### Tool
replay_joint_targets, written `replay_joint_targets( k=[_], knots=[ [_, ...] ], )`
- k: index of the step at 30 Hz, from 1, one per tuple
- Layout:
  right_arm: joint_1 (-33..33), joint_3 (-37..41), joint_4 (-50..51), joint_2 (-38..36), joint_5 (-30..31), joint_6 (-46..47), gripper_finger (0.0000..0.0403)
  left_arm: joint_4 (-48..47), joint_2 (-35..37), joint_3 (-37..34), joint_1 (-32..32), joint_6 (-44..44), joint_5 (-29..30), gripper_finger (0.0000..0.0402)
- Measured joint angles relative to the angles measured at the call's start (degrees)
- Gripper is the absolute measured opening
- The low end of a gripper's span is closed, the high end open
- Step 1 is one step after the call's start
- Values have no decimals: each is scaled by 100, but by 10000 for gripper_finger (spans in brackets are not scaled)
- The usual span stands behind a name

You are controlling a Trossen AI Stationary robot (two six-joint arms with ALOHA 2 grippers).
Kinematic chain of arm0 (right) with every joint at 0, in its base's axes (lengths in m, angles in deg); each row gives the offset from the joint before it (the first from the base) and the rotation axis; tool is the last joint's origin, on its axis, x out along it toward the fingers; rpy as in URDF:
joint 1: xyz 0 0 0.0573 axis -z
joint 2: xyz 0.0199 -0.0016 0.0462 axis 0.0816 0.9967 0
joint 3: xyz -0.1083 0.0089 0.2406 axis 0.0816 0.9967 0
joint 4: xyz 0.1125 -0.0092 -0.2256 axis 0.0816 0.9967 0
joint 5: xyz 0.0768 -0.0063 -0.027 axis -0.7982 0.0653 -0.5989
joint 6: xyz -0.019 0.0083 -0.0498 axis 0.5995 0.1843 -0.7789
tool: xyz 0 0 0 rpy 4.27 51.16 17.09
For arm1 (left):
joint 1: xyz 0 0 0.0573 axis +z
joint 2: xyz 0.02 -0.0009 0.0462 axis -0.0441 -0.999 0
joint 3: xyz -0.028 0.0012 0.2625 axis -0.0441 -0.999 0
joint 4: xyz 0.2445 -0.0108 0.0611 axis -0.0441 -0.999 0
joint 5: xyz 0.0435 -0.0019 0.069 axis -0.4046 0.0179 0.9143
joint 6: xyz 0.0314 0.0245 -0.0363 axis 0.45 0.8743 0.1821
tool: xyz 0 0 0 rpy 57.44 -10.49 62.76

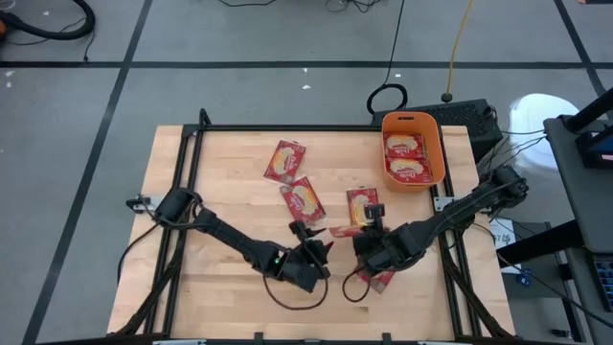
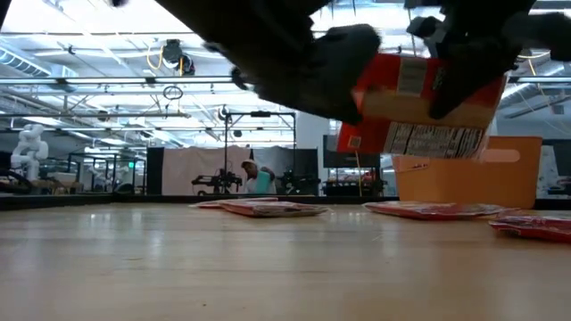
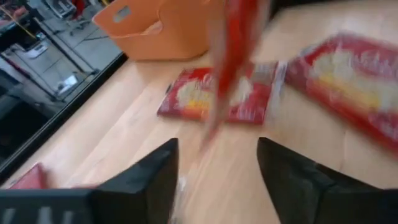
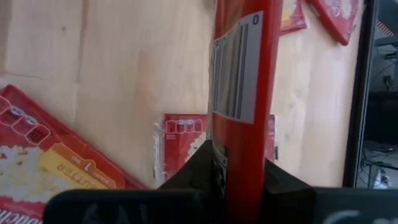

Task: Sort popcorn bags into baskets
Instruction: Put the red popcorn bag into the orange container

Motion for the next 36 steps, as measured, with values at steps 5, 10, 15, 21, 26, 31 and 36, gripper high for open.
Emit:
replay_joint_targets(
  k=[5, 10, 15, 21, 26, 31, 36],
  knots=[
    [4, 0, 386, -540, 245, -72, 31, -1086, 184, 0, -177, -884, 409, 258],
    [215, 0, 814, -1204, 777, -506, 29, -1799, 268, 0, -277, -1565, 444, 260],
    [699, 0, 960, -2012, 1079, -1416, 32, -1885, 268, 0, -276, -1689, 389, 241],
    [1598, 0, 1005, -3041, 1722, -2560, 31, -1908, 268, -2, -283, -1765, 357, 214],
    [2571, 0, 945, -3733, 1828, -3753, 32, -1886, 268, -2, -274, -1814, 268, 197],
    [3456, 4, 673, -3939, 1546, -4451, 33, -1869, 268, -2, -235, -1789, 264, 187],
    [4225, 469, 5, -3919, 1037, -5264, 33, -1704, 268, -2, -220, -1672, 256, 186]
  ],
)
